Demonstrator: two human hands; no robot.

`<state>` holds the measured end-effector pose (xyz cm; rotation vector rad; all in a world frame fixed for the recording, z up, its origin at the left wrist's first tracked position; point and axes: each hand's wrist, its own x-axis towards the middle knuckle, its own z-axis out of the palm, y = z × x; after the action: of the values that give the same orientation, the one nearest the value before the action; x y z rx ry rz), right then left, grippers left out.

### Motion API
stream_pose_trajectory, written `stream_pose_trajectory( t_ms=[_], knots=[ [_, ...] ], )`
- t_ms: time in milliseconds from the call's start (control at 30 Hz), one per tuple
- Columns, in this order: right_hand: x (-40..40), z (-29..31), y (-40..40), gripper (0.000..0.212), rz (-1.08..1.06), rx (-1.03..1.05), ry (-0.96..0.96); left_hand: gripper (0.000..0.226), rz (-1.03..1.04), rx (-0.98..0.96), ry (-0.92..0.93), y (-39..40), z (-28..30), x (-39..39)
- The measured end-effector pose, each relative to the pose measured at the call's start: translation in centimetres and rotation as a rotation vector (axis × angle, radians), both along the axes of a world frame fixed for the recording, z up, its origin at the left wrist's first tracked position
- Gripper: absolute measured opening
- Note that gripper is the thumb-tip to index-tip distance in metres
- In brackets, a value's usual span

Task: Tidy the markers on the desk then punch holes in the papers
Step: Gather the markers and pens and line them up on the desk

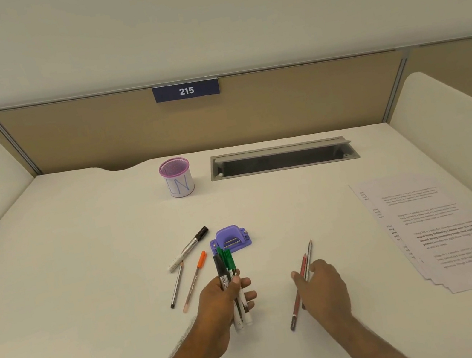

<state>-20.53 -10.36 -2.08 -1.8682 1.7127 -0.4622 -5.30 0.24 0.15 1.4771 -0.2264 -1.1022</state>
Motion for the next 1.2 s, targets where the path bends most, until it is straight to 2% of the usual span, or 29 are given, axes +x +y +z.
stream_pose_trajectory(
  t_ms=[67, 167, 433, 667, 833, 967, 1033, 1100, 1200],
  knots=[
    [0.1, 0.1, -0.1, 0.043, 0.018, 0.058, 0.121, 0.018, -0.012, -0.008, -0.001, 0.1, -0.2, -0.1],
    [0.5, 0.3, -0.3, 0.033, 0.092, 0.056, 0.257, 0.018, -0.018, -0.025, 0.011, 0.1, -0.3, -0.2],
    [0.6, 1.5, -1.0, 0.005, 0.232, 0.106, 0.332, 0.016, -0.006, -0.033, 0.032, 0.3, -0.3, 0.1],
    [0.5, 1.7, -0.9, 0.022, 0.254, 0.128, 0.312, 0.020, 0.021, -0.060, 0.041, 0.4, -0.6, 0.3],
    [0.9, 1.8, -0.9, 0.033, 0.209, 0.188, 0.121, 0.023, 0.004, -0.045, 0.043, 0.6, -0.8, 0.5],
    [2.7, 2.7, 0.5, 0.018, 0.181, 0.241, -0.245, 0.022, -0.027, -0.020, 0.038, 0.5, -0.4, 0.4],
    [3.7, 3.4, 1.4, 0.020, 0.225, 0.299, -0.393, 0.019, -0.051, -0.014, 0.027, 0.4, -0.2, 0.4],
    [4.7, 3.9, 2.4, 0.021, 0.284, 0.343, -0.475, 0.019, -0.088, -0.010, 0.009, 0.3, 0.1, 0.3],
    [5.7, 4.2, 3.5, 0.014, 0.315, 0.314, -0.493, 0.027, -0.119, -0.034, 0.036, 0.2, 0.4, 0.5]
  ],
)
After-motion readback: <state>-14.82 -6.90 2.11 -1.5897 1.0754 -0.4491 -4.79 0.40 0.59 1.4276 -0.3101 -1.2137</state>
